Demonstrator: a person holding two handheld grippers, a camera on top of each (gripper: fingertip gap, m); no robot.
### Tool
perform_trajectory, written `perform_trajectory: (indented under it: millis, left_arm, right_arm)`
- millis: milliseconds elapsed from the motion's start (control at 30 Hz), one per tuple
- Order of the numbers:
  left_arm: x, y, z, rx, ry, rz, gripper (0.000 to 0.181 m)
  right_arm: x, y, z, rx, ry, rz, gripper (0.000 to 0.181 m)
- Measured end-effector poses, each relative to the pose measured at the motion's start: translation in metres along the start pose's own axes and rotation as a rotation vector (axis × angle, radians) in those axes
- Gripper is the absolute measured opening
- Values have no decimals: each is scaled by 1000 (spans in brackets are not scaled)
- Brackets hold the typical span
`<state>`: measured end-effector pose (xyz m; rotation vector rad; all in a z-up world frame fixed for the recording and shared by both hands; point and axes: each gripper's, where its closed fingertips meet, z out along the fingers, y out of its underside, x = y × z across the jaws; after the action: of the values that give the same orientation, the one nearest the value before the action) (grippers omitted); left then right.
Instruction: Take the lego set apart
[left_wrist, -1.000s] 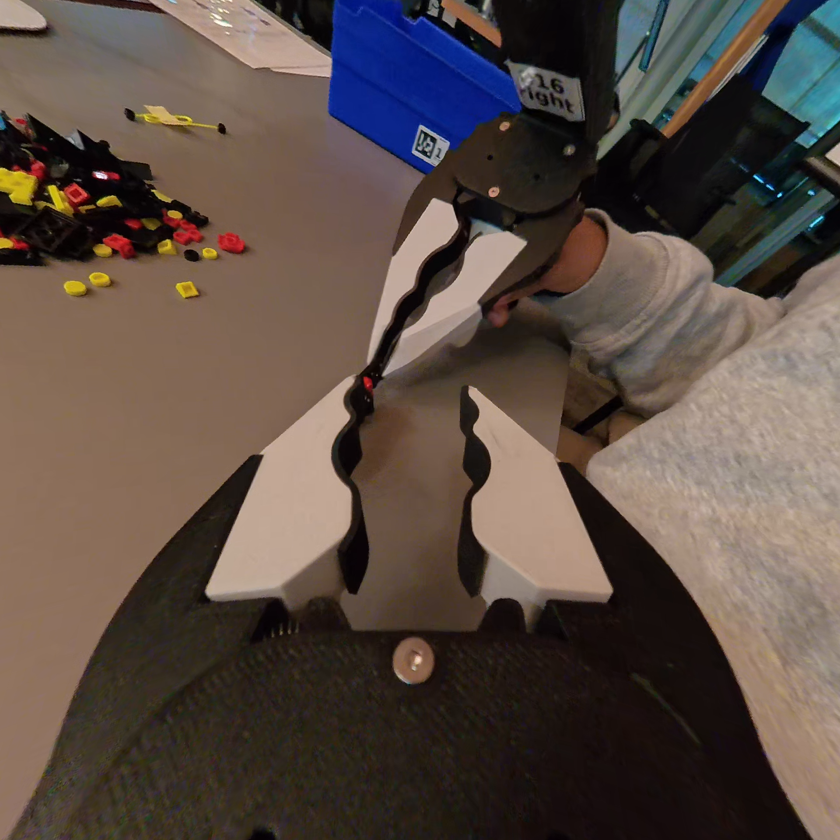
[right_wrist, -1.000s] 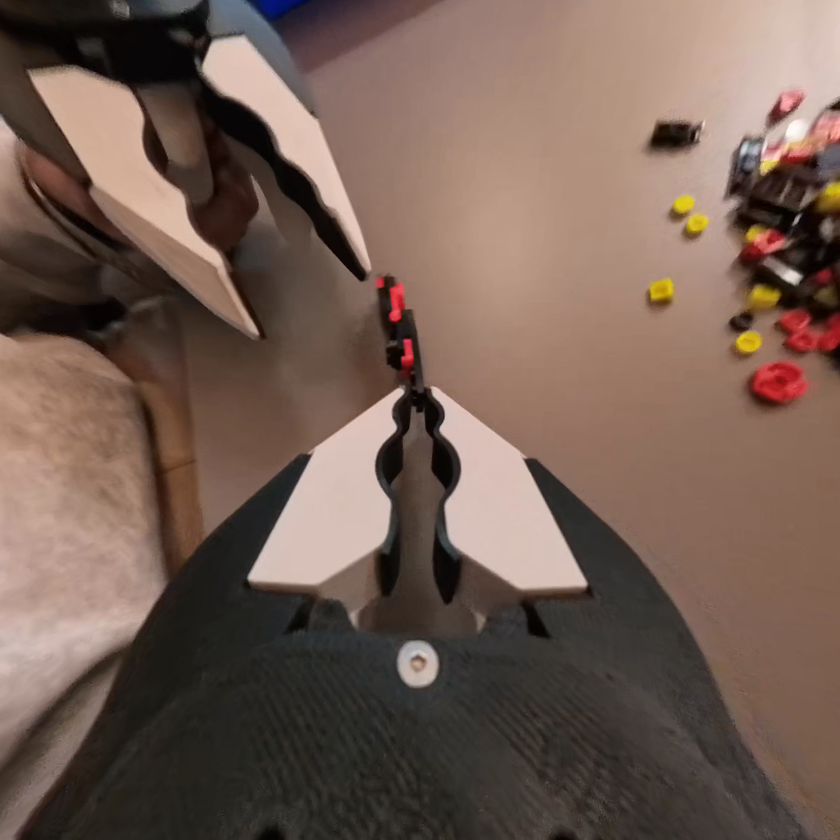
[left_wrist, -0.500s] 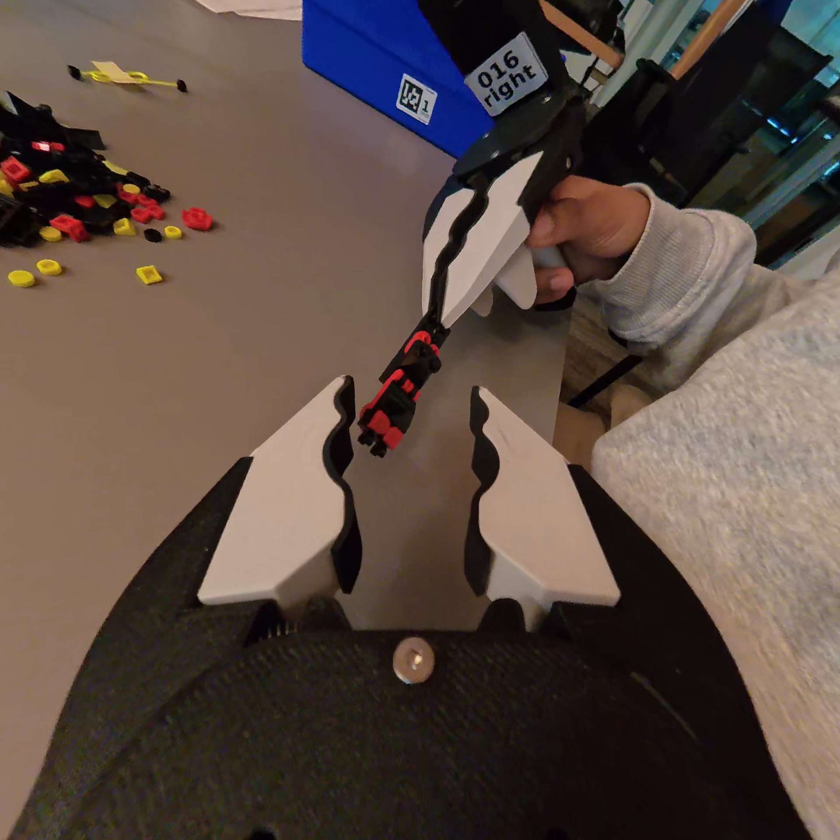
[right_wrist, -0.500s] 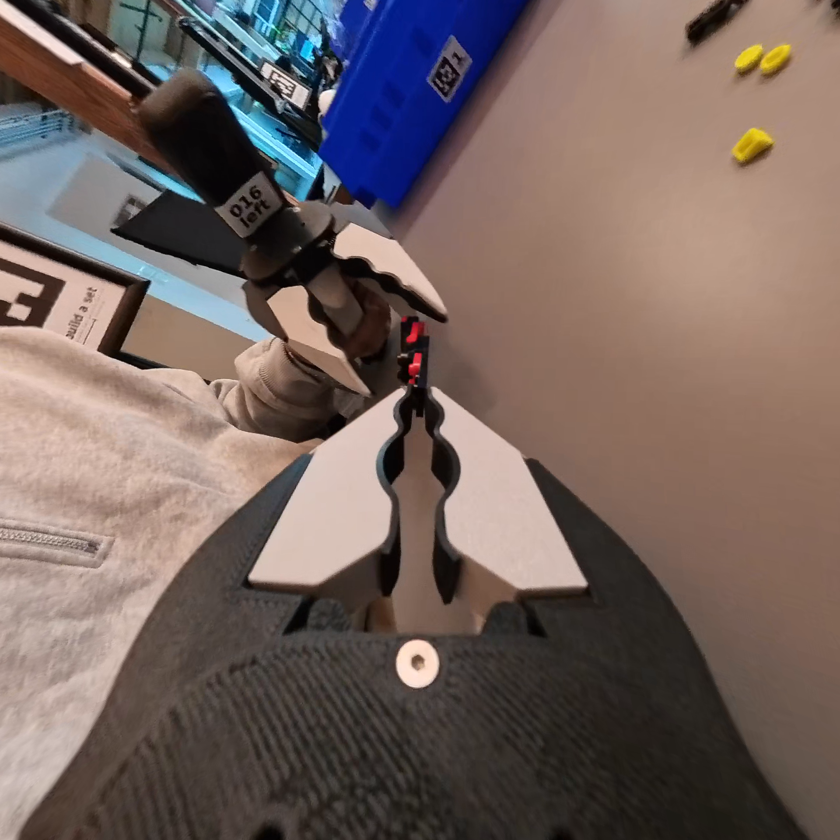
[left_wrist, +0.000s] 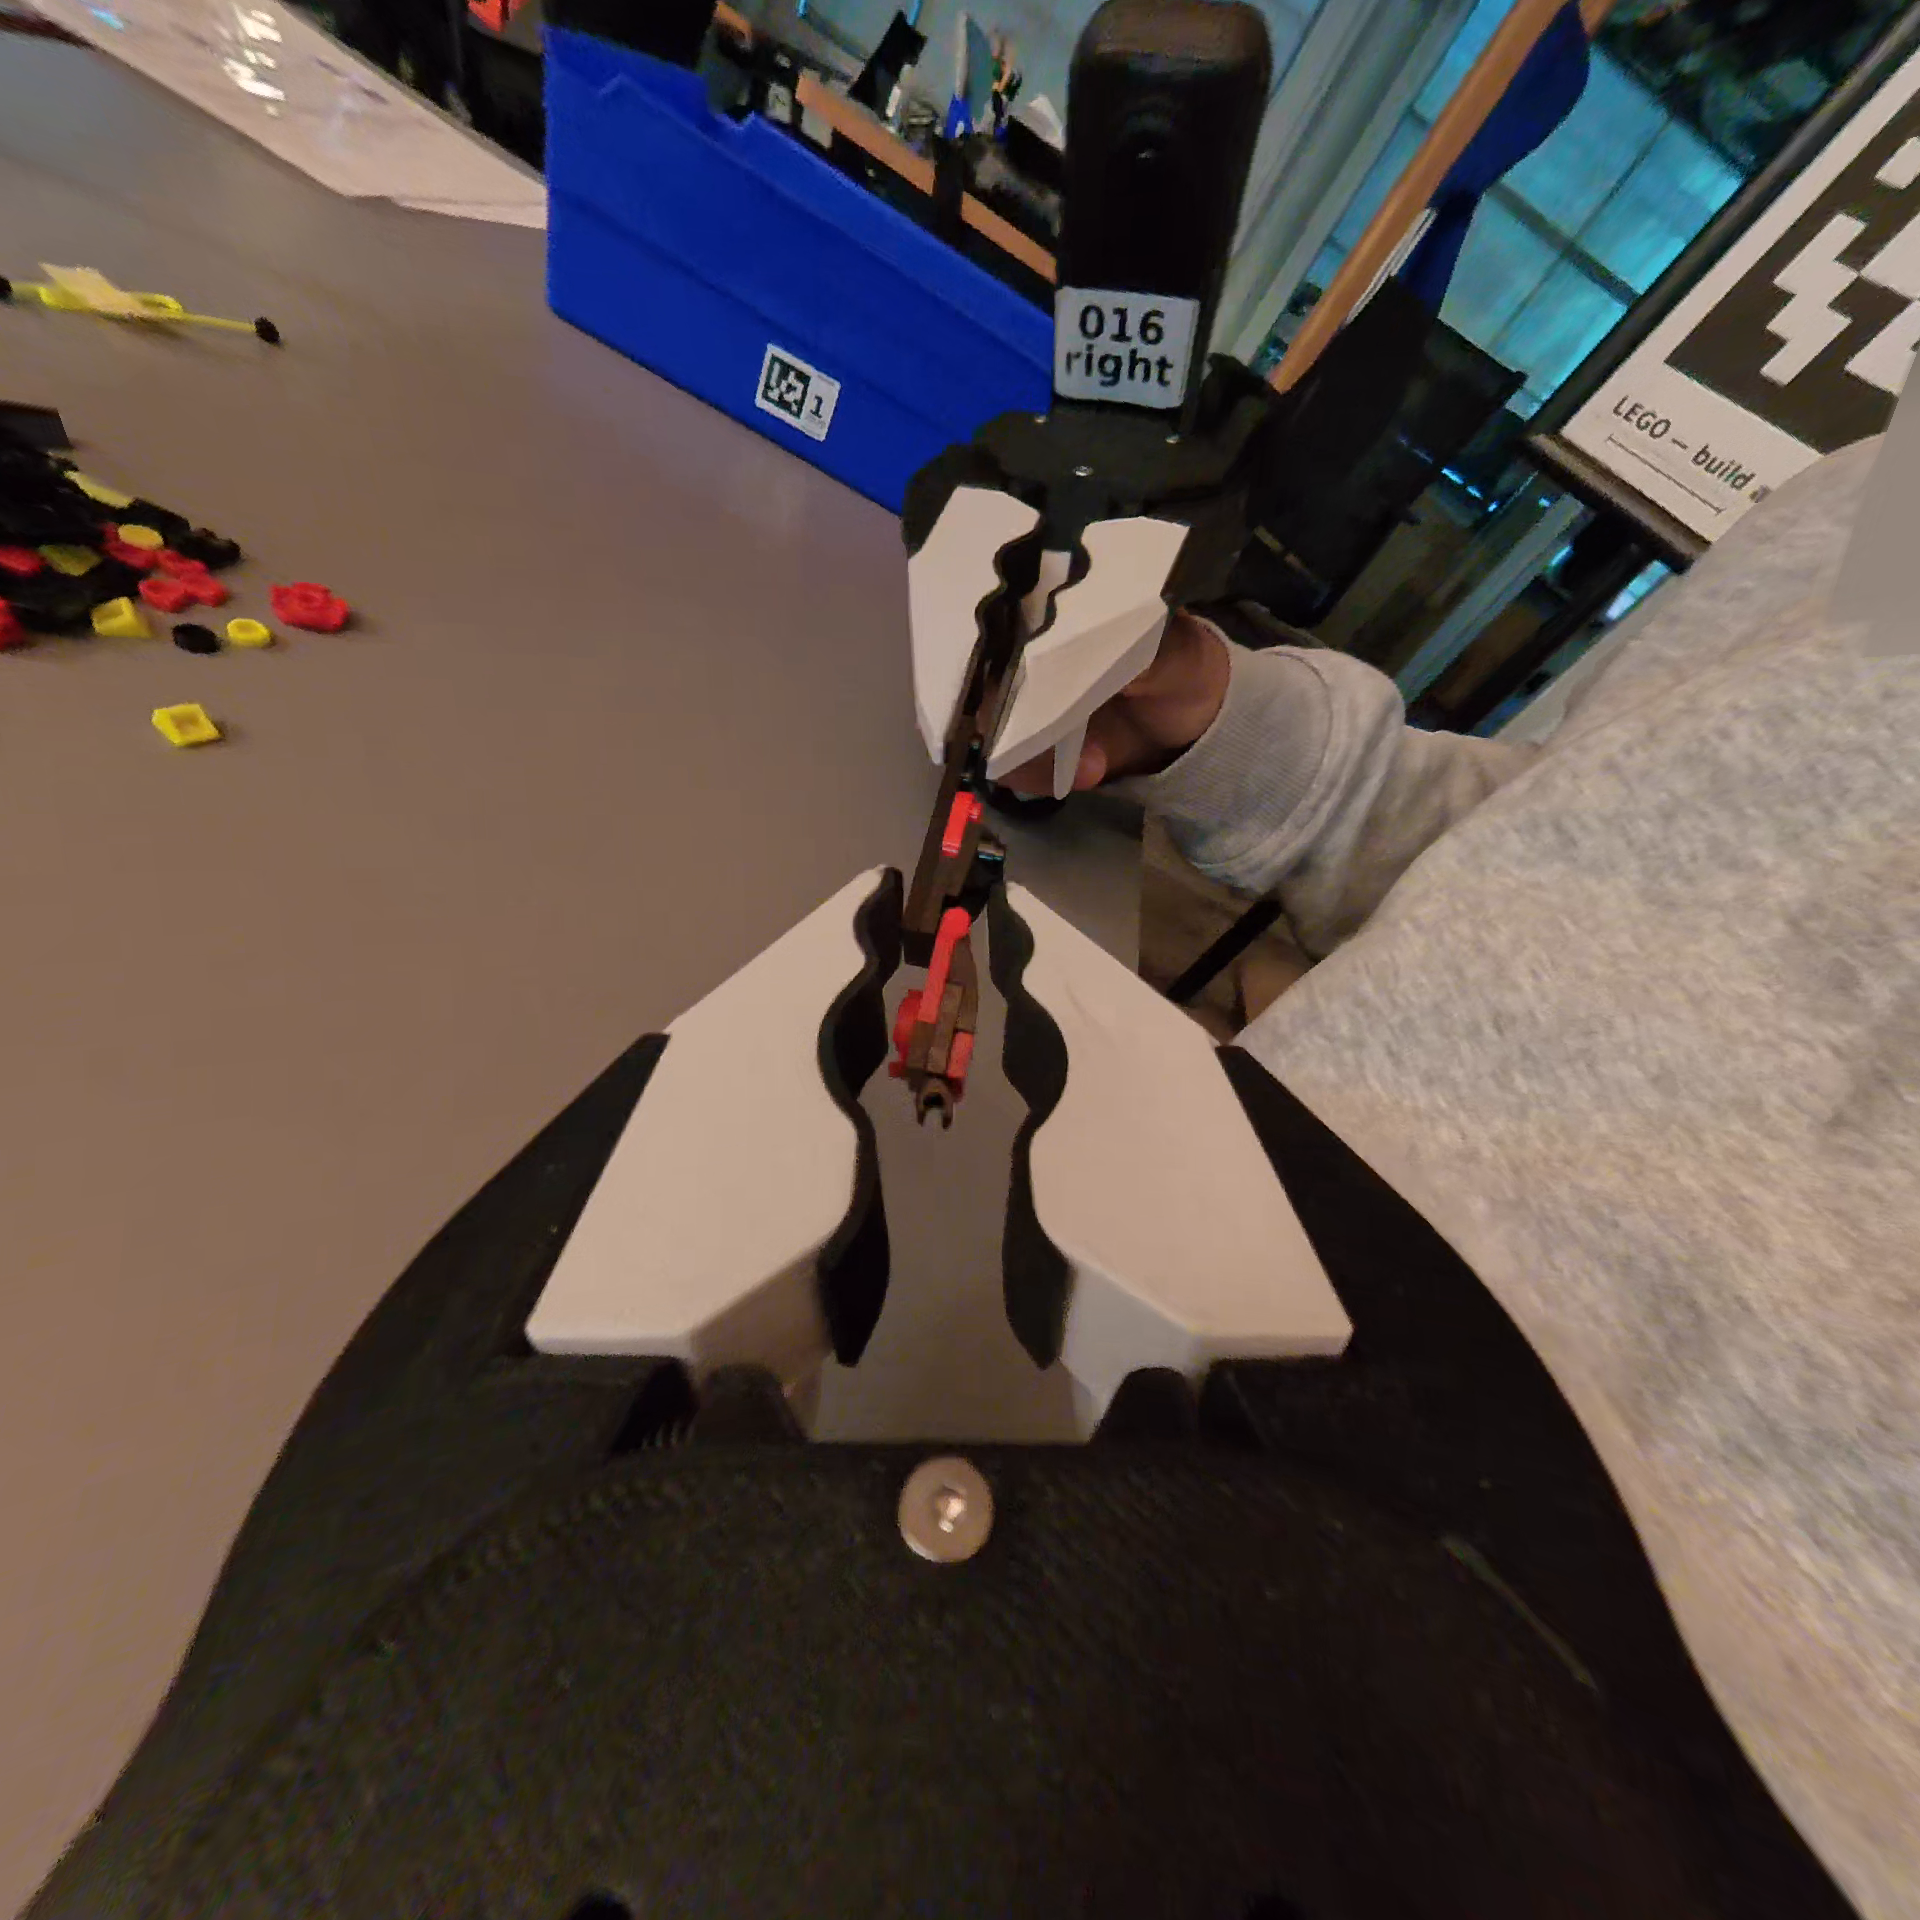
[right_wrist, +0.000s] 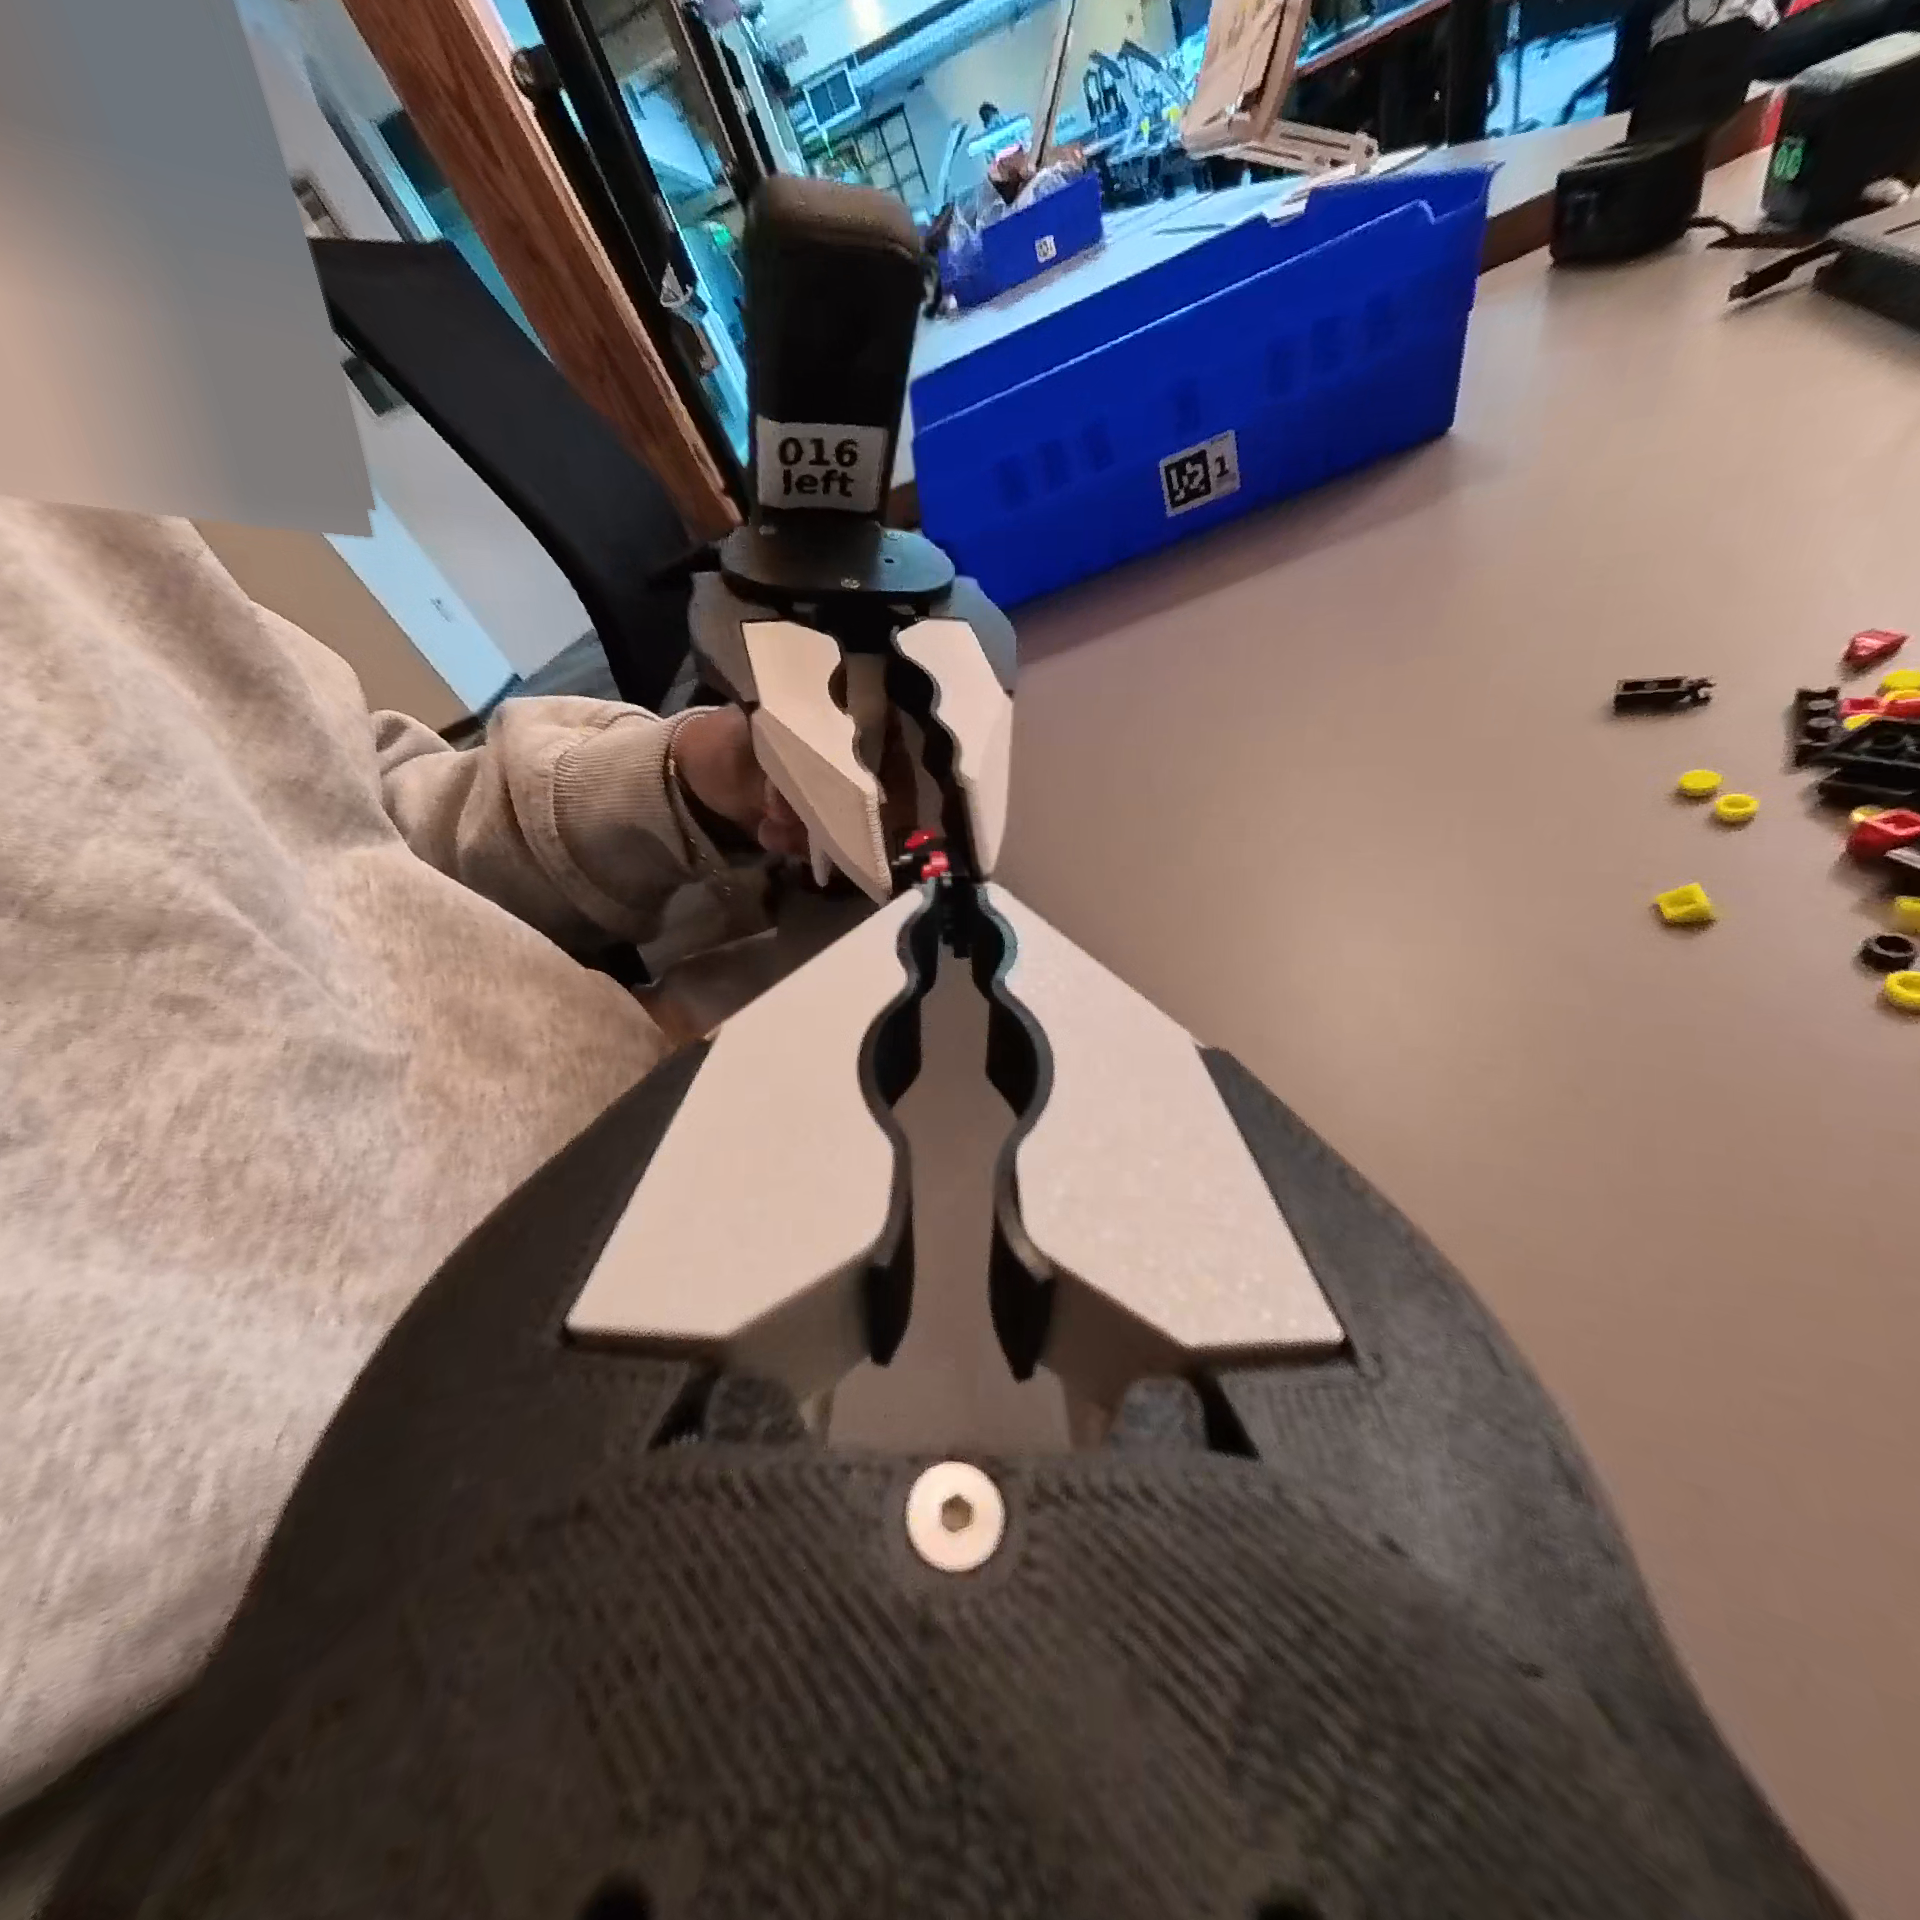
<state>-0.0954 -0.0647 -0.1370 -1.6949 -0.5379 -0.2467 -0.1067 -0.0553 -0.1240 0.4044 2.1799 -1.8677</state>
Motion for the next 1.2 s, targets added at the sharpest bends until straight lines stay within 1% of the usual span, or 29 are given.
perform_trajectory:
  millis: [233,500,667,833,1033,1133,1200]
  left_arm:
    - [5,-1,2,-5,-18,85,11]
    - [2,-5,-1,34,-4,42,19]
    - [3,-2,2,15,7,22,24]
    - [0,-1,3,7,-12,16,28]
    - [-1,-2,2,9,-21,20,29]
    - [-4,-4,2,22,-60,45,33]
    - [-10,-10,1,55,-125,77,38]
  right_arm:
    - [-3,-5,-4,37,-31,4,4]
    - [-2,-10,-5,67,-11,-32,1]
    - [-2,-16,-9,112,-17,-15,1]
    - [-4,-21,-12,146,-34,-16,1]
    - [-2,-19,-10,136,-24,-11,2]
    - [1,-18,-9,132,-9,9,2]
    - [7,-17,-8,136,14,56,2]
